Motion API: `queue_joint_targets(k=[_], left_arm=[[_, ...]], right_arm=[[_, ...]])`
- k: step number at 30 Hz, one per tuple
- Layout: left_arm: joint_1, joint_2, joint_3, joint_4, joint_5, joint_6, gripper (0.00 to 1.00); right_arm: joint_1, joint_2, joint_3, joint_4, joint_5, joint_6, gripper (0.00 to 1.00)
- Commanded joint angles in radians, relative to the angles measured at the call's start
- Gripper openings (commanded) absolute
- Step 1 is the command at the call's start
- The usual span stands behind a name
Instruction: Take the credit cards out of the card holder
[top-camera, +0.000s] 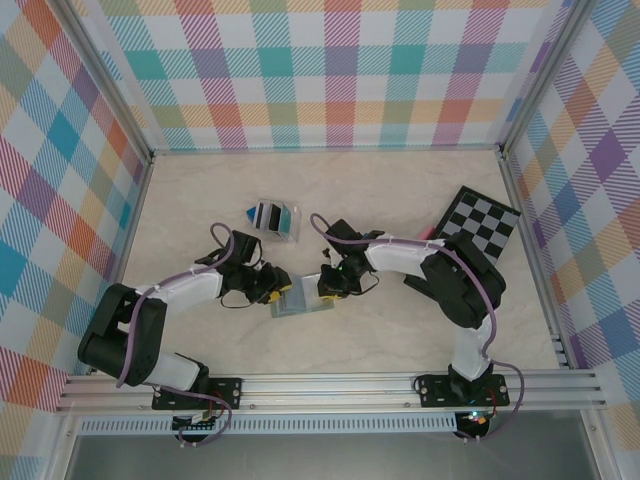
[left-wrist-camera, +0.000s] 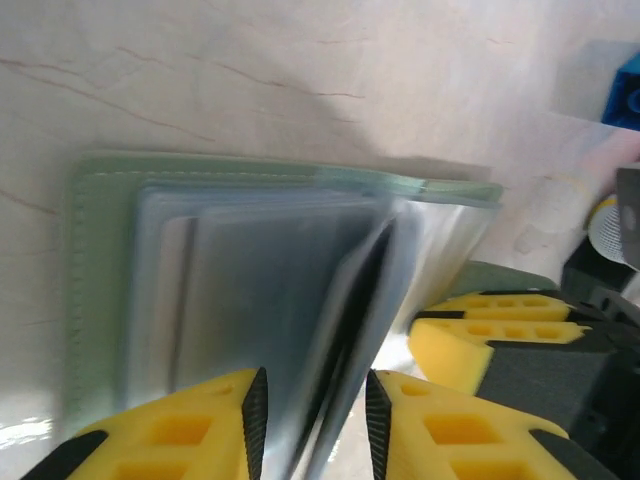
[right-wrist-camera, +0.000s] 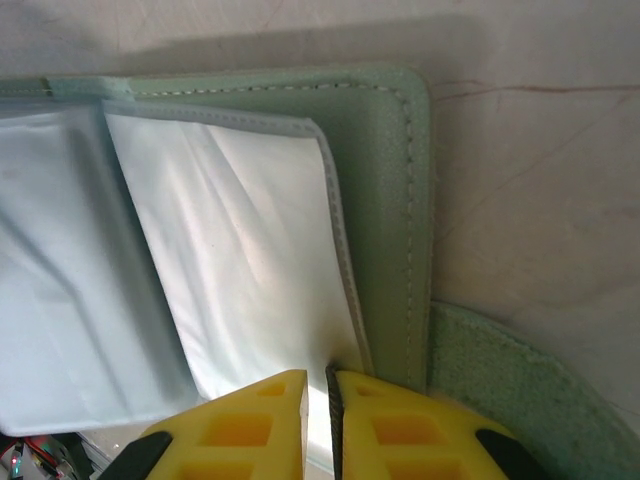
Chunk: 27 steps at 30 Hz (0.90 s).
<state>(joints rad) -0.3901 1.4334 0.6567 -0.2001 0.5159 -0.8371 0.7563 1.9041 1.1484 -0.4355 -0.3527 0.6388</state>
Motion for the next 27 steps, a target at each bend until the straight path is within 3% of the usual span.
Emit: queue_joint_targets(k=[1, 10, 14, 18, 27], left_arm=[[-0.003, -0.019, -0.005, 0.053, 0.052, -0.014, 0.32], [-0.007, -0.037, 0.003, -0.016, 0.016, 0.014, 0.34], [-0.007, -0.046, 0.035, -0.165, -0.075, 0.062, 0.44], [-0.007, -0.057, 0.039, -0.193, -0.104, 0.072, 0.49], [-0.007, -0.069, 0.031, -0.133, -0.102, 0.055, 0.41]], right_arm=[[0.002, 0.041, 0.008, -0.020, 0.008, -0.006, 0.16], [0.002, 0.040, 0.007, -0.021, 0.008, -0.006, 0.16], [0.002, 0.040, 0.007, -0.021, 0.008, -0.007, 0.16], [0.002, 0.042, 0.007, -0.022, 0.008, -0.008, 0.16], [0.002, 0.044, 0.014, -0.041, 0.011, -0.016, 0.16]])
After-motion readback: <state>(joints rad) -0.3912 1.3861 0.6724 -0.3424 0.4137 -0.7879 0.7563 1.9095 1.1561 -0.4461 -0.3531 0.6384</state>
